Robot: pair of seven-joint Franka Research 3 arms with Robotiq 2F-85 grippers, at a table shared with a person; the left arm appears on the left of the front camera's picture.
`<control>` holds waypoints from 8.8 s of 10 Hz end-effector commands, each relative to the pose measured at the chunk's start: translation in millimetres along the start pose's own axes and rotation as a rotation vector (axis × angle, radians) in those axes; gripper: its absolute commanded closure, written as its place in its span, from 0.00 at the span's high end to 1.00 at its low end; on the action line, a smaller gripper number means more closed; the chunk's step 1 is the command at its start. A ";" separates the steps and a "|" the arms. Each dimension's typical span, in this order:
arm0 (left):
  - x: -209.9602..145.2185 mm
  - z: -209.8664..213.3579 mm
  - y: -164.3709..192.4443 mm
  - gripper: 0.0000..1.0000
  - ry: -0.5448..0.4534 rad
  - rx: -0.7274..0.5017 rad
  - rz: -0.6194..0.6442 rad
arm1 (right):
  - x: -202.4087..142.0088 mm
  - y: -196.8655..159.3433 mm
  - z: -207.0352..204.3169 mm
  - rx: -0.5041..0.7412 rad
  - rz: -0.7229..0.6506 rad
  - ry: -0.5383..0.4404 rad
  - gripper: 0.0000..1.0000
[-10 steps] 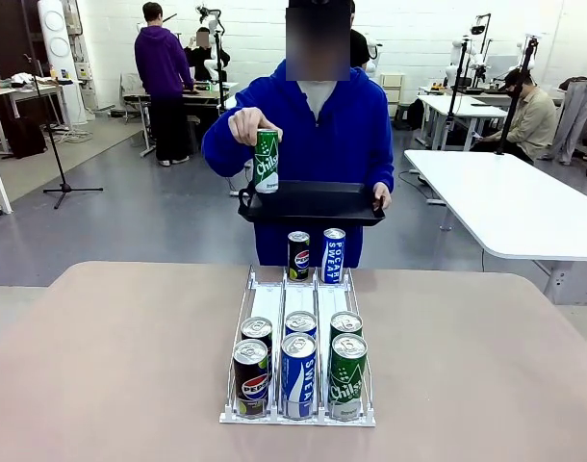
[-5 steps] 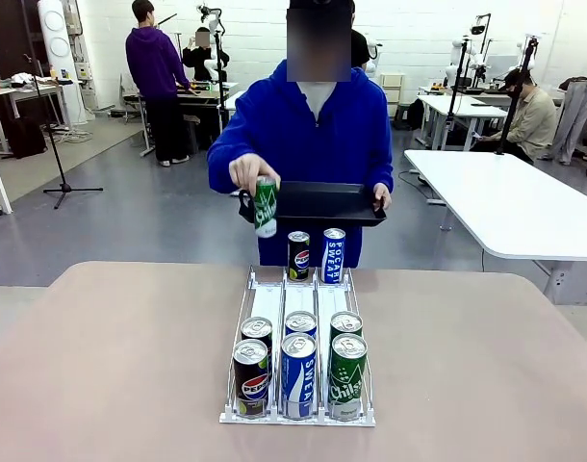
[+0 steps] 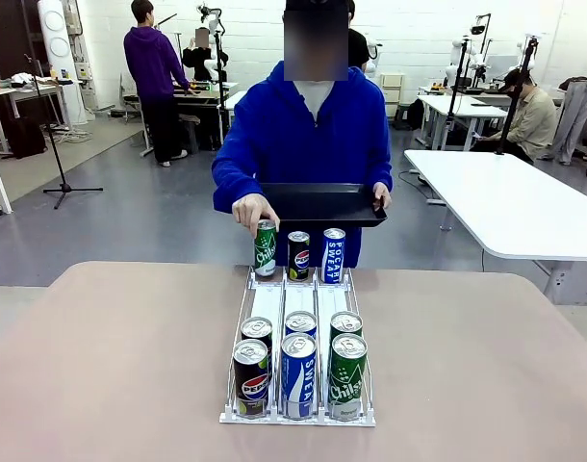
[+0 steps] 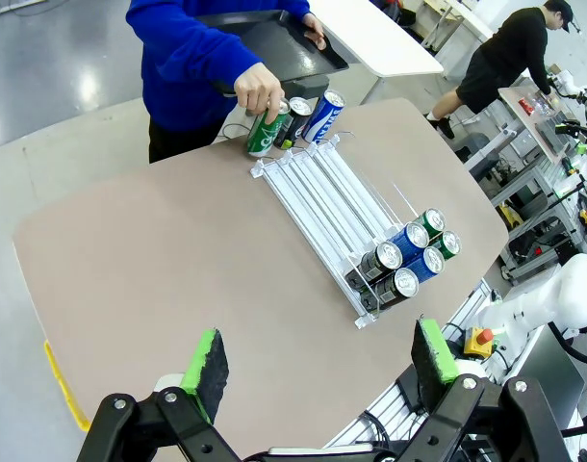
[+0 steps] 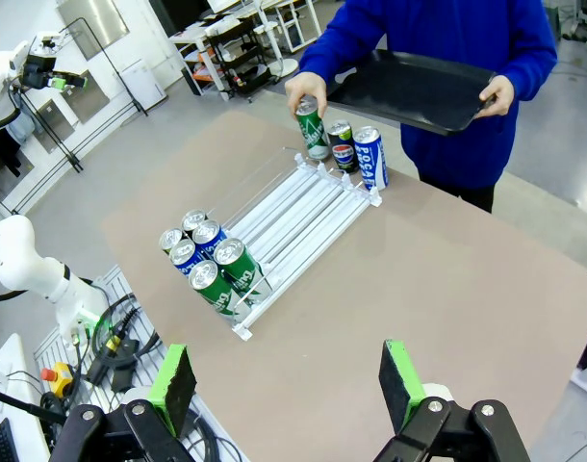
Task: Retrieve and hand over the desired beverage to the person.
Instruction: Pick up a can of the same type that the person held from the Automatic Can Dispenser, then place the picked can on the Handle tray extended by the person.
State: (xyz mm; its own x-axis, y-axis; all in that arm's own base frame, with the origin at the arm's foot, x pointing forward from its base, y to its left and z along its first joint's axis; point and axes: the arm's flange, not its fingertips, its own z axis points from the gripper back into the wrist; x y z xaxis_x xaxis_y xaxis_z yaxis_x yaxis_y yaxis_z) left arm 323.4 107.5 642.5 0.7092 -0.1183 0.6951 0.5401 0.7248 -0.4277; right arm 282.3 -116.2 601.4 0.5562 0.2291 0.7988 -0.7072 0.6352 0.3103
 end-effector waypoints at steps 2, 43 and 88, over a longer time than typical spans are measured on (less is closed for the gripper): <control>0.9 1.5 1.4 1.00 -0.005 -0.012 -0.018 | 4.6 -1.7 0.2 0.024 0.013 -0.023 1.00; 0.9 1.5 1.4 1.00 -0.005 -0.012 -0.018 | -0.1 195.9 -426.2 -0.683 -0.602 0.735 1.00; 0.9 1.5 1.4 1.00 -0.005 -0.012 -0.018 | 201.8 245.9 -281.1 -0.632 -0.687 0.856 0.00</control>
State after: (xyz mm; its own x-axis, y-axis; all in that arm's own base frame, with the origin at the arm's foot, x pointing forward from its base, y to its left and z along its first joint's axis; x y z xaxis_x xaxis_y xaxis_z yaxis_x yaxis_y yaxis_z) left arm 323.5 107.3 642.6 0.7140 -0.1208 0.6896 0.5375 0.7258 -0.4294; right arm 347.9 296.3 697.5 0.9946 -0.0177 -0.1018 0.0200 0.9996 0.0222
